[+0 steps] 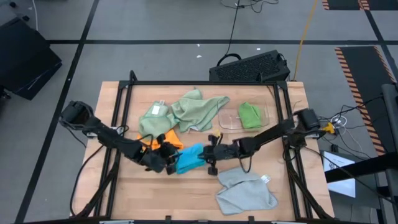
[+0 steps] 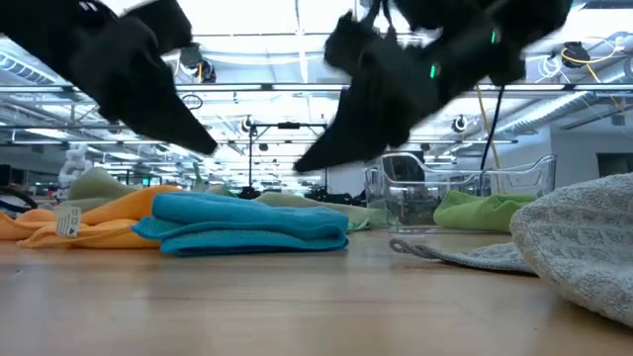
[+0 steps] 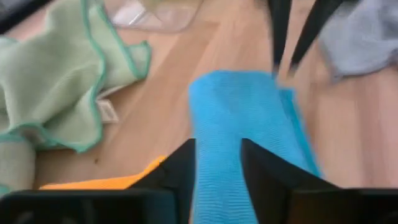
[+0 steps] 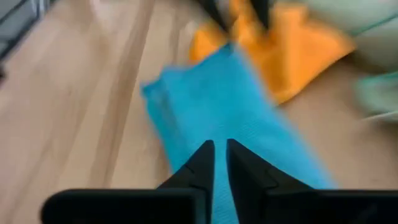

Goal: Fold microfiber towels
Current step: Fold the blue microfiber cloth, then put the folded blue microfiber cloth into the transparent bin

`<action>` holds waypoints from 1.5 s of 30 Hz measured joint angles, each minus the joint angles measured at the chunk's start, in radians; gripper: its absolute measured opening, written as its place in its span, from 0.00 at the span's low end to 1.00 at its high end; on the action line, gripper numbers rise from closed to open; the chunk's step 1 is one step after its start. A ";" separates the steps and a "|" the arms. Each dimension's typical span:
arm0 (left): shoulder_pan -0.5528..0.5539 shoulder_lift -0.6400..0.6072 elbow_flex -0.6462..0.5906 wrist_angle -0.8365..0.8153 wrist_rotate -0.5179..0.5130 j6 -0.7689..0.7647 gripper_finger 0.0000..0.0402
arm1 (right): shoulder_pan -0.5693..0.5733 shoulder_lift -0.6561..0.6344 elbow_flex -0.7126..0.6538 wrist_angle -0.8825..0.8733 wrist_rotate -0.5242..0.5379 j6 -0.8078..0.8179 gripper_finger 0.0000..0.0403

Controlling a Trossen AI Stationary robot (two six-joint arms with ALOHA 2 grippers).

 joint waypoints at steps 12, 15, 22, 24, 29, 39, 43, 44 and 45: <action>0.298 0.030 0.000 0.156 0.436 0.076 0.63 | -0.083 -0.198 0.001 -0.266 -0.040 -0.237 0.31; 0.370 0.043 0.006 0.158 0.583 0.096 0.66 | -0.069 -0.239 0.001 -0.295 -0.040 -0.268 0.32; 0.415 0.179 0.087 0.106 0.754 0.133 0.63 | -0.055 -0.291 0.001 -0.376 -0.037 -0.286 0.31; 0.425 0.227 0.130 0.043 0.753 0.141 0.62 | -0.055 -0.292 0.001 -0.392 -0.037 -0.284 0.31; 0.449 0.304 0.199 -0.033 0.866 0.165 0.60 | -0.046 -0.291 0.001 -0.430 -0.037 -0.277 0.31; 0.404 0.372 0.222 0.043 0.889 0.379 0.25 | -0.027 -0.290 0.001 -0.435 -0.033 -0.254 0.31; 0.376 0.352 0.221 0.029 0.876 0.427 0.05 | -0.026 -0.291 -0.027 -0.417 -0.011 -0.193 0.31; 0.371 0.336 0.217 0.017 0.858 0.428 0.05 | -0.026 -0.290 -0.038 -0.413 -0.010 -0.173 0.31; 0.364 0.322 0.216 0.012 0.824 0.435 0.05 | -0.026 -0.290 -0.051 -0.398 -0.008 -0.149 0.31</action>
